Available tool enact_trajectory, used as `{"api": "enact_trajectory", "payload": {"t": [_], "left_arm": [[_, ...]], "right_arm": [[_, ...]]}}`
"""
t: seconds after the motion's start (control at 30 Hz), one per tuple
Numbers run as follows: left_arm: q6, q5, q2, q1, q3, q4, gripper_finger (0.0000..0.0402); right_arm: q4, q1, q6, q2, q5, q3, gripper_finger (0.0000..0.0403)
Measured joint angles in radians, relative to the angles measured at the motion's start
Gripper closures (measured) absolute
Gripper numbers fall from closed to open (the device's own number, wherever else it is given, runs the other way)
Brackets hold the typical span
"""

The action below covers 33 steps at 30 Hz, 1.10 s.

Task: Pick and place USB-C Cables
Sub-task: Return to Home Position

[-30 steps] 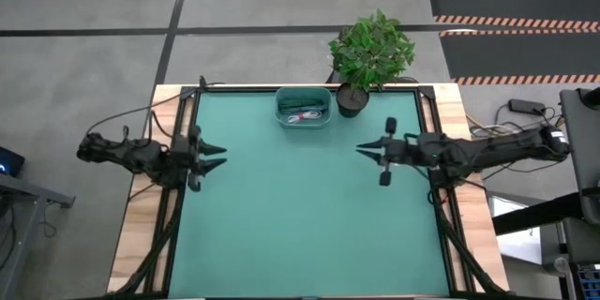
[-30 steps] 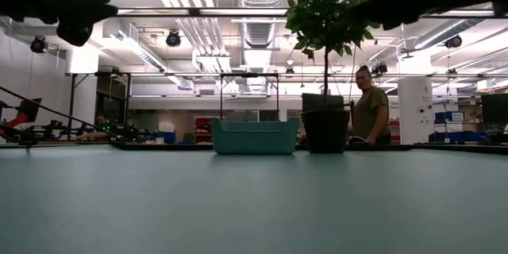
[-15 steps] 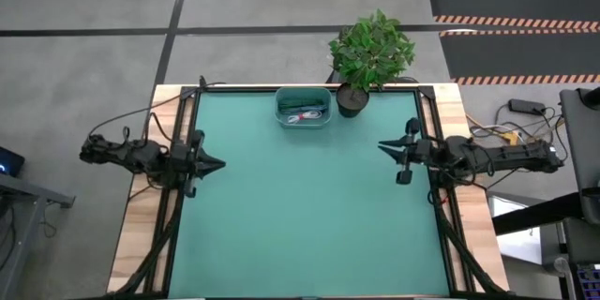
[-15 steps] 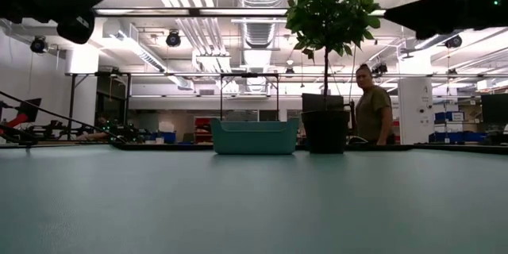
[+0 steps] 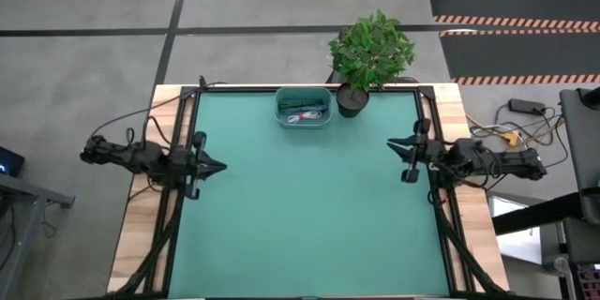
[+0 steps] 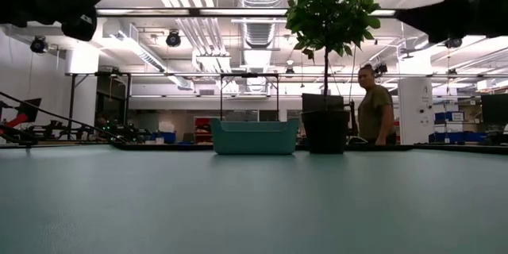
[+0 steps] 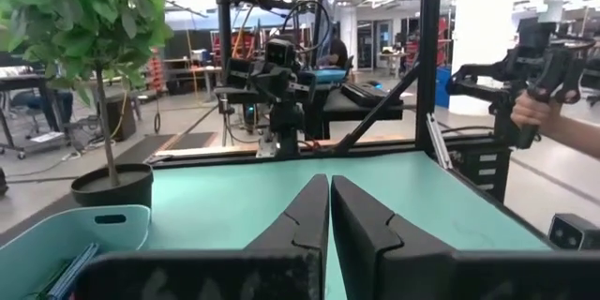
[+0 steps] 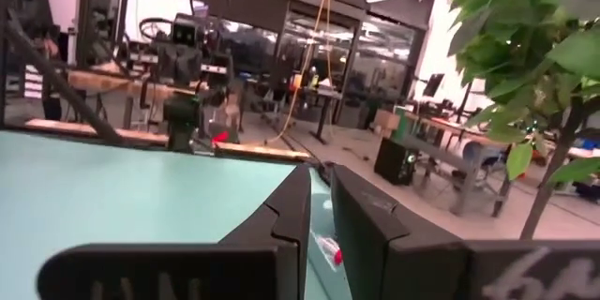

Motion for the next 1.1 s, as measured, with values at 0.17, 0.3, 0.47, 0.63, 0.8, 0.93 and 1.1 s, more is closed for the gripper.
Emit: {"api": "enact_trajectory", "payload": {"t": [0.17,0.3,0.47,0.63,0.8,0.93,1.1], "left_arm": [[0.028,0.005,-0.001,0.000,-0.060,0.069,0.0401],[0.066,0.028,0.003,0.000,-0.129,0.177,0.0401],[0.073,0.031,0.009,0.000,-0.153,0.227,0.0402],[0.051,0.031,0.010,0.000,-0.153,0.252,0.0402],[0.051,0.031,0.017,0.000,-0.153,0.248,0.0402],[0.052,0.030,0.025,0.000,-0.153,0.245,0.0402],[0.052,0.030,0.024,0.000,-0.153,0.245,0.0402]], "right_arm": [[0.088,0.000,-0.024,-0.011,-0.031,-0.071,0.0365],[0.074,0.000,-0.004,-0.009,-0.037,-0.071,0.0365],[0.073,0.000,0.033,-0.008,-0.012,-0.072,0.0365],[0.073,0.000,0.054,0.005,0.000,-0.072,0.0365],[0.073,0.000,0.134,0.024,0.000,-0.072,0.0365],[0.072,0.000,0.153,0.029,0.000,-0.072,0.0365],[0.073,0.000,0.143,0.030,0.000,-0.073,0.0365]]}}
